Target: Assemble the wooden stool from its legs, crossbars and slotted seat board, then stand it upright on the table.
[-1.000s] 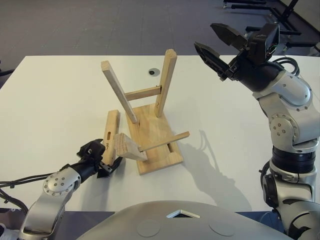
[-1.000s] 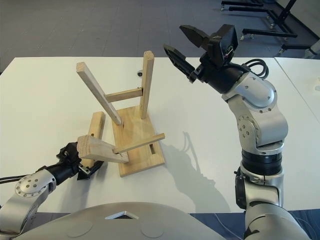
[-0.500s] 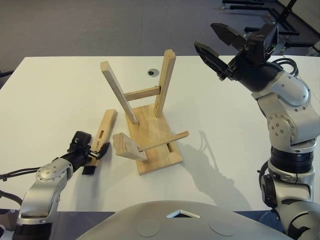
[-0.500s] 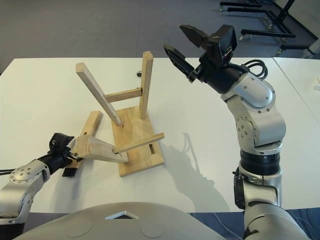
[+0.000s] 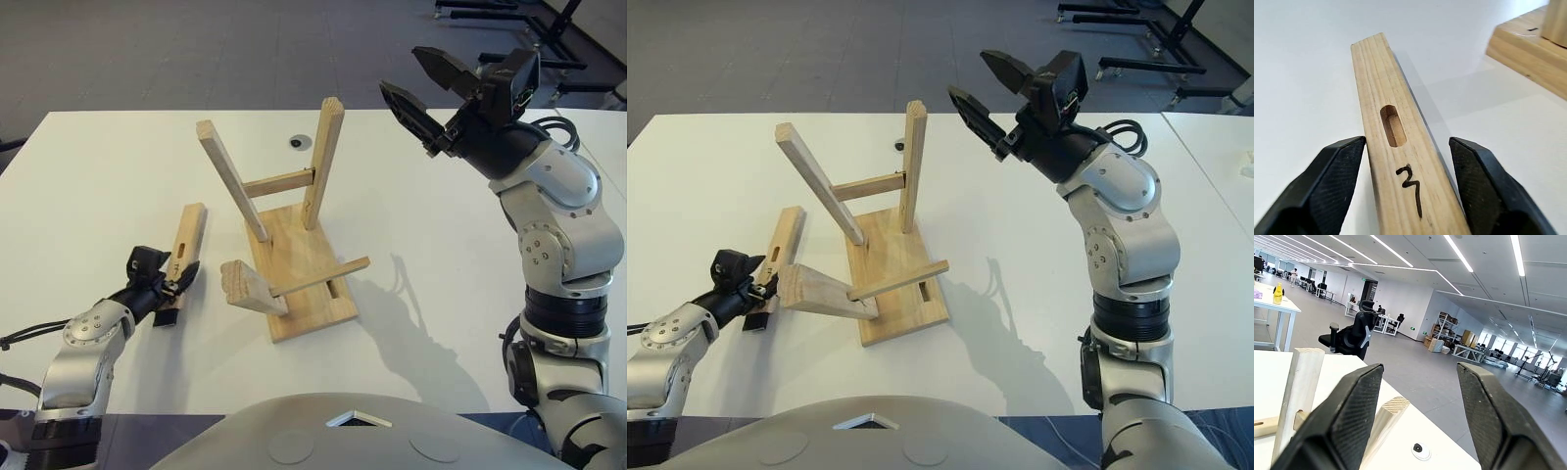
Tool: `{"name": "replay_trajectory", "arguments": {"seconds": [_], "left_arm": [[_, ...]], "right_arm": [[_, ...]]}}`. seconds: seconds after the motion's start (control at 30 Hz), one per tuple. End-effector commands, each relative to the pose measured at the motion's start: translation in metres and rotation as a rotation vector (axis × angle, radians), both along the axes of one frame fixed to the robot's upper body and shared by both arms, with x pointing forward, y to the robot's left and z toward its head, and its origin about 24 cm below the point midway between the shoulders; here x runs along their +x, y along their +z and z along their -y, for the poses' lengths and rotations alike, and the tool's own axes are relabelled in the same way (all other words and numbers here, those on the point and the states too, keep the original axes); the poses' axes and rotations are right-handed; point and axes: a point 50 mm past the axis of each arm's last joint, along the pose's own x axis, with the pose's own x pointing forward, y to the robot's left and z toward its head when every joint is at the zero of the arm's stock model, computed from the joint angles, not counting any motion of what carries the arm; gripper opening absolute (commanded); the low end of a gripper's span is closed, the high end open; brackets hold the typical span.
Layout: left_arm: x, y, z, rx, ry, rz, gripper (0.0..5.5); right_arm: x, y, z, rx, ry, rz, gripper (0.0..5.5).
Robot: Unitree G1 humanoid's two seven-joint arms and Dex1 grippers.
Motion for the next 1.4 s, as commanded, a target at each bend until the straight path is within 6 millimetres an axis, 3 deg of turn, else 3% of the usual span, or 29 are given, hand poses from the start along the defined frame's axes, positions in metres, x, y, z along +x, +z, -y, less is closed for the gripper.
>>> {"name": "replay_trajectory", "arguments": {"seconds": [0.03,0.13,0.37,0.5,0.6,0.73,0.83,0.93,1.0,1.1,1.27,1.4], "left_arm": [[0.003,0.007,-0.012,0.039,0.076,-0.025,2.62],[0.008,0.016,-0.006,0.041,0.073,-0.024,2.08],[0.012,0.022,0.001,-0.002,0.096,-0.047,2.06],[0.02,0.033,0.001,0.001,0.099,0.031,2.06],[0.034,0.06,0.0,-0.033,0.079,0.222,2.06],[0.055,0.13,0.003,-0.093,-0.018,0.642,2.06],[0.059,0.18,0.039,-0.256,-0.278,0.877,2.06],[0.054,0.208,0.08,-0.551,-0.548,0.904,2.06],[0.048,0.211,0.1,-0.712,-0.712,0.823,2.06],[0.043,0.199,0.118,-0.862,-0.864,0.628,2.06],[0.037,0.187,0.126,-0.924,-0.945,0.5,2.06],[0.029,0.182,0.133,-0.993,-1.006,0.441,2.06]], "right_arm": [[0.001,0.006,0.001,0.012,-0.01,0.026,2.75],[0.001,0.007,0.001,0.014,-0.013,0.03,2.75],[0.002,0.006,0.0,0.002,-0.012,0.042,2.75],[0.002,0.007,0.0,0.001,-0.011,0.05,2.75],[0.004,0.009,0.002,0.028,-0.011,0.051,2.75],[0.005,0.018,0.007,0.201,0.042,0.0,2.75],[0.001,0.028,0.004,0.379,0.186,-0.072,2.75],[-0.008,0.036,-0.007,0.478,0.36,-0.116,2.75],[-0.012,0.04,-0.014,0.534,0.455,-0.133,2.75],[-0.015,0.042,-0.029,0.555,0.56,-0.144,2.75],[-0.027,0.046,-0.044,0.604,0.775,-0.182,2.75],[-0.029,0.048,-0.05,0.622,0.837,-0.2,2.75]]}}
